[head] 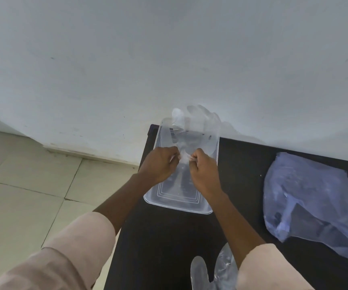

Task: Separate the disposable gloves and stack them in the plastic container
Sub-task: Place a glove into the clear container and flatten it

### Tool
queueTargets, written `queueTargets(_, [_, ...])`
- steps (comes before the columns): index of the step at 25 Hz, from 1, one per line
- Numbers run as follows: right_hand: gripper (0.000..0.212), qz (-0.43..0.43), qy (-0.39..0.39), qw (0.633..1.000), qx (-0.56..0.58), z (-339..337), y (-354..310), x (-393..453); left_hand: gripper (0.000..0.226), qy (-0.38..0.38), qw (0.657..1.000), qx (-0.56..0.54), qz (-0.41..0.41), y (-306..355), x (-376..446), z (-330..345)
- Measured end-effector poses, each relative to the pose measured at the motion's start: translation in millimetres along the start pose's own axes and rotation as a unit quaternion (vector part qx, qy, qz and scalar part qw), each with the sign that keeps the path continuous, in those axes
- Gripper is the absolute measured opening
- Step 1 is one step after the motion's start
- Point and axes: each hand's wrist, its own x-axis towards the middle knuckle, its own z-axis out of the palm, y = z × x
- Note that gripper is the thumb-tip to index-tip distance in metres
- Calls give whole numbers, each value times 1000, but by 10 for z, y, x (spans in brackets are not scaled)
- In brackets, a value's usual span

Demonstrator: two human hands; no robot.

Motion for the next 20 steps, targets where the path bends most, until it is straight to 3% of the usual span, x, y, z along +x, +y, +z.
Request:
queueTargets(3, [6, 2, -71, 995, -72, 16, -8, -12, 24, -65, 992, 92, 52, -31, -23, -25])
queueTargets(5, [13, -12, -144, 980, -134, -35, -5, -24, 24, -124, 976, 149, 97, -71, -42, -78])
queueTargets(9, [30, -112, -275, 910, -290, -204, 21, -17, 29, -224, 908, 303, 183, -113, -102, -135])
queueTargets(13, [40, -157, -367, 819, -412, -263, 92, -7, 36, -285, 866, 360, 199, -84, -110, -167])
queueTargets(20, [39, -152, -436, 755, -465, -320, 58, -18, 43, -325, 832, 411, 183, -95, -123, -200])
